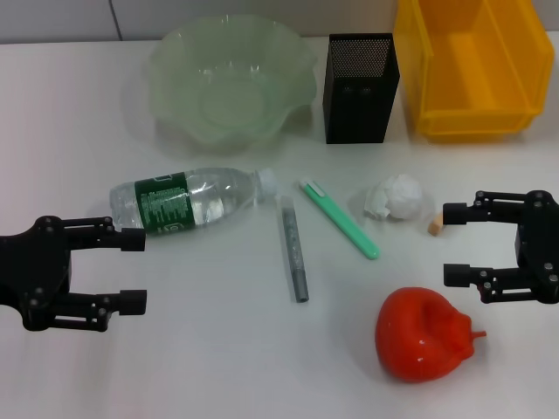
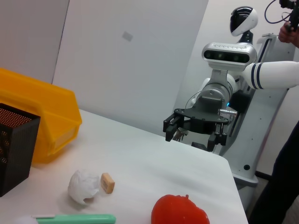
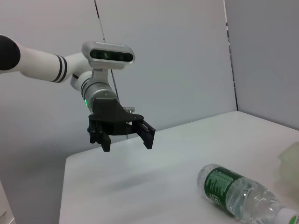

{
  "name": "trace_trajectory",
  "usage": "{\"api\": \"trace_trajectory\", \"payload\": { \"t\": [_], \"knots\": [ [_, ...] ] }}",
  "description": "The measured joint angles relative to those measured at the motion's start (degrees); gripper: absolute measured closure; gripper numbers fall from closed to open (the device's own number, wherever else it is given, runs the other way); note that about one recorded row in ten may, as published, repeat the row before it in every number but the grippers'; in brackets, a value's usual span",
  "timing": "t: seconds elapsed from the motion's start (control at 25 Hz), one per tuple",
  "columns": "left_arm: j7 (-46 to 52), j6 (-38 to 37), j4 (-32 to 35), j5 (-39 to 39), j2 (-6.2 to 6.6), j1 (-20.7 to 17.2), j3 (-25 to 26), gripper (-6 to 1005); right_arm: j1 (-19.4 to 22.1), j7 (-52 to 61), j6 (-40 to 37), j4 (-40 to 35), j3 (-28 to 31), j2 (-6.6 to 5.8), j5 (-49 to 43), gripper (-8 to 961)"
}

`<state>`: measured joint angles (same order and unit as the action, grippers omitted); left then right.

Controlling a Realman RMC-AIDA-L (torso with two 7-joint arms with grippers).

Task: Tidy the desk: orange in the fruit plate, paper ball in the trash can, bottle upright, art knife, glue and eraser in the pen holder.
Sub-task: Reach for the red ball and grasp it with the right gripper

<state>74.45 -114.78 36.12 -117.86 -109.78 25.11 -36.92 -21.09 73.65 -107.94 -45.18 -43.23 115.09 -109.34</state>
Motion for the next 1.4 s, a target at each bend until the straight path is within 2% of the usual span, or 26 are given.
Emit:
{"api": "trace_trajectory", "payload": {
  "t": [0.76, 1.0, 1.28, 1.4],
  "knots": [
    [-0.2, 1.7, 1.2, 0.4, -0.11, 0.3, 0.3, 203, -0.5, 0.5, 0.2, 0.0, 0.3, 0.09, -0.5, 192],
    [-0.1, 1.8, 4.5, 0.5, -2.00, 1.1, 0.8, 204, -0.3, 1.3, 0.4, -0.4, 0.5, -0.03, -0.6, 192],
    [-0.4, 2.4, 4.4, 0.1, -4.36, 2.5, -1.1, 205, -0.6, 6.0, 0.5, -5.2, 0.9, -0.11, -2.0, 191],
    [-0.5, 3.5, 4.4, 0.1, -4.62, 2.4, -1.1, 205, -1.8, 10.9, -0.9, -8.8, 1.0, -0.25, -5.3, 191]
  ]
}}
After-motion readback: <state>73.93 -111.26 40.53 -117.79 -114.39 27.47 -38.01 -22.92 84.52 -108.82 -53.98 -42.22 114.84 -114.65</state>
